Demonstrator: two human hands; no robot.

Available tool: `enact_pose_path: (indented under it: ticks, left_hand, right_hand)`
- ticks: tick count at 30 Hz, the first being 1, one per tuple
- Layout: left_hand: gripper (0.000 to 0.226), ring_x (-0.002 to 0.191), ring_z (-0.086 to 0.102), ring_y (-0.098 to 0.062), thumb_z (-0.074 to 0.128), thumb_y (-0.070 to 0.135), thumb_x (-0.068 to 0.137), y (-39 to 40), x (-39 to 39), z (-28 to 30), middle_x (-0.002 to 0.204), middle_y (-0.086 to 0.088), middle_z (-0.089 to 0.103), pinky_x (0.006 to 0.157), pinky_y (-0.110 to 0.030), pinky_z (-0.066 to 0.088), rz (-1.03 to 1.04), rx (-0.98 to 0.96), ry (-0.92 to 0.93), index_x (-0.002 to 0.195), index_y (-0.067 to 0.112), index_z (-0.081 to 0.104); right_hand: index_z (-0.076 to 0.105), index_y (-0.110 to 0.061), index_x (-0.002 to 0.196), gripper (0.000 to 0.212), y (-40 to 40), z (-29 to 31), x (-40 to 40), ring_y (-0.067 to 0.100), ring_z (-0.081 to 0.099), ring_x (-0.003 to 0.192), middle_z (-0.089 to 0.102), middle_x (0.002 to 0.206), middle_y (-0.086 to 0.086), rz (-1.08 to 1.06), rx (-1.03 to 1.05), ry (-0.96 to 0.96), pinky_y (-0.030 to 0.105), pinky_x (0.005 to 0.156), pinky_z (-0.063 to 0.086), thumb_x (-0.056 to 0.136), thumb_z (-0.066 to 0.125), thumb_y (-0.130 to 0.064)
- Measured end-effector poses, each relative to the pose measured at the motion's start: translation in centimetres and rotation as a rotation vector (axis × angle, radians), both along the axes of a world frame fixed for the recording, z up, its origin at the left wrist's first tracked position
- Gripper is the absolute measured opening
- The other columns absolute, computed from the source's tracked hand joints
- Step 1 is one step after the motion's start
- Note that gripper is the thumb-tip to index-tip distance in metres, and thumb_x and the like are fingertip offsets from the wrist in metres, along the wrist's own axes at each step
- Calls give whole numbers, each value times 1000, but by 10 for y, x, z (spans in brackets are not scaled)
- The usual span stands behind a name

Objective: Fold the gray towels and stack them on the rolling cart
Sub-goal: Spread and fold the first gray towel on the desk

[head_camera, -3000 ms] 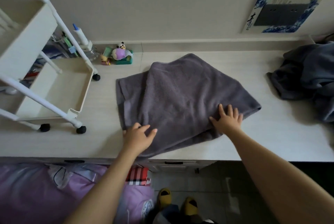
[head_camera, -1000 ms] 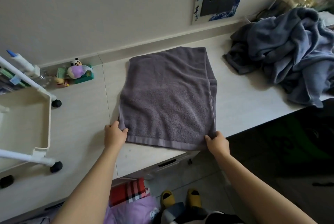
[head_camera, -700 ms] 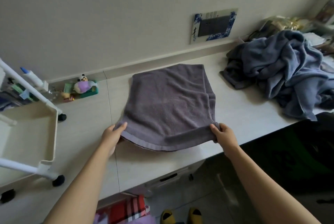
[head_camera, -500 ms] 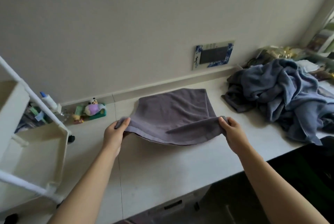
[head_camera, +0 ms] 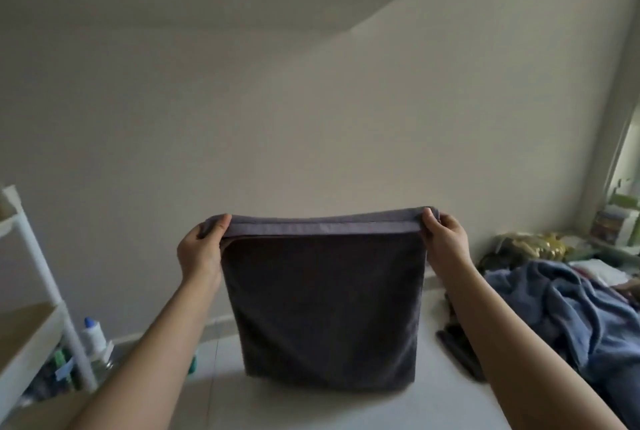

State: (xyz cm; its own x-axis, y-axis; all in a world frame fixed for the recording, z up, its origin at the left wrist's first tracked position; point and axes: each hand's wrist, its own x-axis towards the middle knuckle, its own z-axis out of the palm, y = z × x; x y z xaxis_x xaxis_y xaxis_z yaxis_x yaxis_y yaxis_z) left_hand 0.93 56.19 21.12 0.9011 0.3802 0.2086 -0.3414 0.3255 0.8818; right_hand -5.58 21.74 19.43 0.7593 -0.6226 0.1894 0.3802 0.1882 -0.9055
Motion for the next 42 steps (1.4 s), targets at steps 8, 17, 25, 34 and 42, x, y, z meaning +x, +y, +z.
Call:
enact_pose_path:
  ticks: [8,17,25,34,42]
  left_hand:
    - [28,70,65,-18,79,28,74,-30,31,81,78,-4,64,57,-20,57,227,13,-47,68,6,61]
    - [31,76,59,-18,74,36,76,-34,41,112,73,2,59,72,-32,53,438,177,-125,69,11,58]
    - [21,91,56,-16,64,23,87,-40,38,106,100,-5,58,80,-25,45,468,154,-89,99,7,54]
    - [17,99,57,-15,55,9,91,-42,58,107,108,-2,60,85,-30,49,274,19,-65,102,21,61]
    - [31,99,57,-20,44,-3,93,-65,108,98,123,-11,59,84,-28,49,173,-62,47,113,10,62]
  right_hand:
    - [48,-11,68,25,-24,82,53,7,50,67,45,68,1,7,47,-219,13,59,54,88,64,-12]
    - [43,-14,63,37,-43,131,86,18,53,63,49,64,6,-78,-114,-222,36,67,56,79,74,-25]
    - [44,-20,73,30,-44,123,90,11,49,61,52,73,0,-97,-122,-189,33,67,46,79,74,-18]
    - [65,-21,79,10,-51,122,100,12,55,73,59,77,-2,28,-8,-176,22,66,47,85,67,-14]
    - [61,-4,114,22,-52,108,150,9,58,76,61,87,-2,220,223,-65,27,85,53,93,55,-7]
